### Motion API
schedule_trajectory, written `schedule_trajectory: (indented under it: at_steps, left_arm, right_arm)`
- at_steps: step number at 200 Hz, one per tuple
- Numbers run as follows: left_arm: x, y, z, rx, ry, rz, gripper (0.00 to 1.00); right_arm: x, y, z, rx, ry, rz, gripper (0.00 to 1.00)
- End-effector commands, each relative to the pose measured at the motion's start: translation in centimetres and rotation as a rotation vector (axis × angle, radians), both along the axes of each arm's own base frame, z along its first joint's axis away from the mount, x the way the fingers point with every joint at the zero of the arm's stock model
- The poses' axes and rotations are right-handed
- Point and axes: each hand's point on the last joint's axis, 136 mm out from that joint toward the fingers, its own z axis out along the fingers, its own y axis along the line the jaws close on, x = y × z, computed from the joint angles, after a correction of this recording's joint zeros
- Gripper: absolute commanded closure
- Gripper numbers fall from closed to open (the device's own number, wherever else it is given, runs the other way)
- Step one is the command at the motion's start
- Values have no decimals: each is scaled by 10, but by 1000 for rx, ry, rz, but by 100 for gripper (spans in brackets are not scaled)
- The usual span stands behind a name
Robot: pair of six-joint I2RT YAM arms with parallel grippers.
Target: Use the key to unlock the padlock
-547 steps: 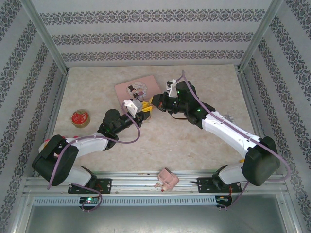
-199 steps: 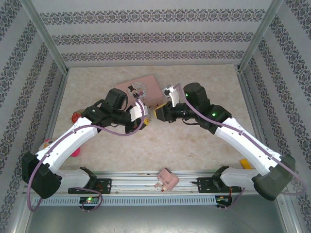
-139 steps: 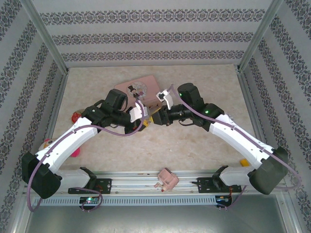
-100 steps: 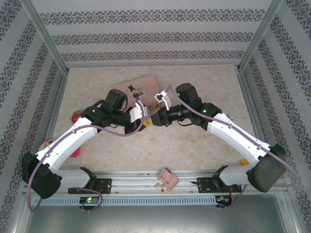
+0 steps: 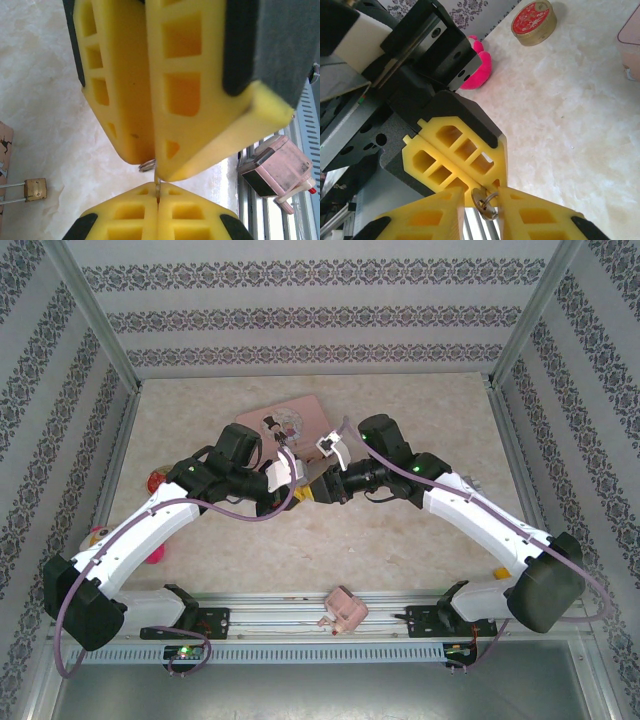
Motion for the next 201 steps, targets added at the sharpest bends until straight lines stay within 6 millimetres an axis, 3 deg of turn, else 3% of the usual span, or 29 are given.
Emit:
schedule_trajectory:
  at_steps: [1, 48, 77, 93, 113, 149, 201]
  left_arm:
    - [-9, -2, 6, -21, -18, -40, 100]
    - [-8, 0, 5, -13, -32, -24, 100]
    - [-4, 2, 11, -35, -62, 13, 100]
    - [-2, 3, 17, -53, -78, 37, 70]
    - [-1, 4, 29, -92, -105, 65, 51]
    - [21, 11, 55, -199, -134, 241, 48]
    - [47, 16, 96, -492, -65, 487, 27]
  right_arm:
    - [-5, 2, -7, -6, 2, 27, 78]
    - [-2, 0, -9, -16, -12, 12, 100]
    - [1, -3, -10, -19, -29, -11, 100]
    - [8, -8, -9, -12, -47, -52, 100]
    - [18, -16, 0, 44, -63, -111, 100]
    - [36, -33, 12, 144, -97, -238, 100]
    - [64, -52, 21, 300, -9, -403, 100]
